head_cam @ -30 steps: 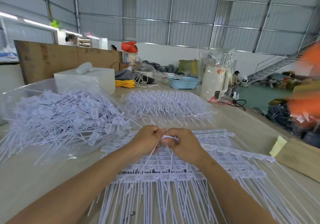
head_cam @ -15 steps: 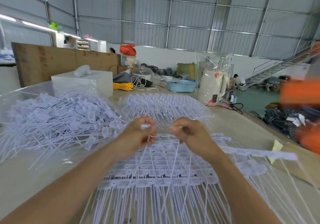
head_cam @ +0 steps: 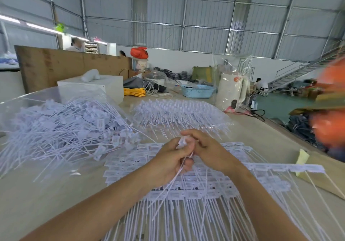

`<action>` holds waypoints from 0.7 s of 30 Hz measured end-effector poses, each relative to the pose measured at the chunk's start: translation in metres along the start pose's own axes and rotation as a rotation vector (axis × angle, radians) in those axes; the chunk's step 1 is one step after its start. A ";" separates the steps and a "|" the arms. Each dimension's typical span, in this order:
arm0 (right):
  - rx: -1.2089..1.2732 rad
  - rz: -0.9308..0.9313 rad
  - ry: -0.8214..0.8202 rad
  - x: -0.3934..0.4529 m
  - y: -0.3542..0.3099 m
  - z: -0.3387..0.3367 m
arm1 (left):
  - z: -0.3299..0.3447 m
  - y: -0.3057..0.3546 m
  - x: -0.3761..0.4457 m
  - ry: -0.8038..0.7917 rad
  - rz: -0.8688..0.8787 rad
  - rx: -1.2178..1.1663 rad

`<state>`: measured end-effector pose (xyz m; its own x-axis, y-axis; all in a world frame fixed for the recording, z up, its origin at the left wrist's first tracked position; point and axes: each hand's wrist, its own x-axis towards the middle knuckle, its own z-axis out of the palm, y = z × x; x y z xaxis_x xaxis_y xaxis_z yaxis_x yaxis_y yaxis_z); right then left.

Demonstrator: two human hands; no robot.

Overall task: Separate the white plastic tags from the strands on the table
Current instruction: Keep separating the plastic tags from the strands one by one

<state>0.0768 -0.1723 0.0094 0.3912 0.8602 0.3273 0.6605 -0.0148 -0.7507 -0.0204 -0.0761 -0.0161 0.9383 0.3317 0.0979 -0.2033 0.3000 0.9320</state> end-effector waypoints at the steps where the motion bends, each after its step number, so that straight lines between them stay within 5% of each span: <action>1: 0.004 0.033 -0.007 -0.001 0.001 -0.005 | -0.001 0.000 0.001 0.023 0.002 0.000; 12: -0.169 -0.003 -0.102 -0.004 0.007 -0.011 | -0.002 -0.003 0.001 0.136 0.085 0.265; 21: -0.174 -0.088 -0.117 -0.002 0.011 -0.008 | -0.009 0.016 0.003 0.044 -0.253 0.358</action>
<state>0.0882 -0.1778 0.0052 0.2564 0.9152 0.3108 0.7936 -0.0158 -0.6083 -0.0234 -0.0622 -0.0038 0.9317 0.3277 -0.1567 0.1483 0.0506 0.9876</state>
